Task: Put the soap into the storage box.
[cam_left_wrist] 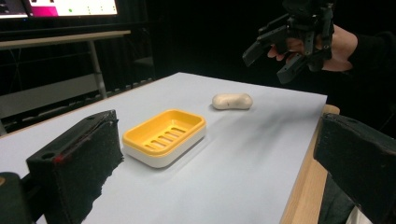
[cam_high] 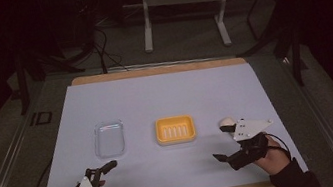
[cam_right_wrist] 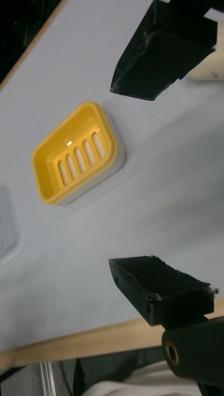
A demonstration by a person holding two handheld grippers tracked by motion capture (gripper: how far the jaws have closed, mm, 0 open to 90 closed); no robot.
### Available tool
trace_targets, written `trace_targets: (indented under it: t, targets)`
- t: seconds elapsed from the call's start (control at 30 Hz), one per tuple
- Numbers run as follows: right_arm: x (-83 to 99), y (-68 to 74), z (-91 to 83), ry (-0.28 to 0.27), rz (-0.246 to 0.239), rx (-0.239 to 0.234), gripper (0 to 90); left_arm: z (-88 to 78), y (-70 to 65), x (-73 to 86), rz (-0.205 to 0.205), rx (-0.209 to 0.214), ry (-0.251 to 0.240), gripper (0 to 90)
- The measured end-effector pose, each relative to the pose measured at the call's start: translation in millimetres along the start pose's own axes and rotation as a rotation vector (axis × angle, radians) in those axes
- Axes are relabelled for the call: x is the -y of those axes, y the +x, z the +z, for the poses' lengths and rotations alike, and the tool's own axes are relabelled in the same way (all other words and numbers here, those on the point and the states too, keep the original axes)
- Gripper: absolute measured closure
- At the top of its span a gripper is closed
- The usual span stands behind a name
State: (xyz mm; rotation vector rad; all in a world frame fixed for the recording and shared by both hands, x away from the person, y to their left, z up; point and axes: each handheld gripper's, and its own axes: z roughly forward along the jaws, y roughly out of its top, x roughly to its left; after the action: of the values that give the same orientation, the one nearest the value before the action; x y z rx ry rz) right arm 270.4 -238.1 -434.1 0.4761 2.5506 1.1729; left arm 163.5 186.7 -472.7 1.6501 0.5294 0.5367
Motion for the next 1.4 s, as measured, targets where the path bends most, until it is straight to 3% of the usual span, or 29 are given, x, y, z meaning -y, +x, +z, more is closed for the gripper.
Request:
trace_targets:
  t: [0.2, 0.23, 0.4, 0.8, 1.0, 1.4]
  targets:
    - [-1.1, -4.1, 1.2, 0.09, 0.059, -0.05, 13.6, 0.6, 0.0, 0.1, 0.002, 0.002, 0.004, 1.1]
    - [-2.1, -6.7, 1.9, 0.15, 0.094, -0.087, 13.5, 0.7, 0.2, 0.1, 0.001, 0.002, 0.003, 1.1]
    - [-3.0, -9.8, 2.6, 0.24, 0.094, -0.105, 11.4, 1.4, -0.1, 0.1, 0.0, 0.004, 0.005, 1.1]
    - [-4.3, -11.1, 11.3, 0.418, 0.096, -0.1, 11.6, 3.0, -0.4, 0.6, 0.002, 0.008, 0.014, 1.1]
    - [-4.4, -12.2, 14.1, 0.458, 0.1, -0.091, 11.6, 3.6, -0.5, 0.8, 0.007, 0.011, 0.021, 1.1]
    - [-2.7, -16.1, 17.2, 0.59, 0.11, -0.069, 12.2, 4.8, -0.8, 1.2, 0.008, 0.01, 0.028, 1.1]
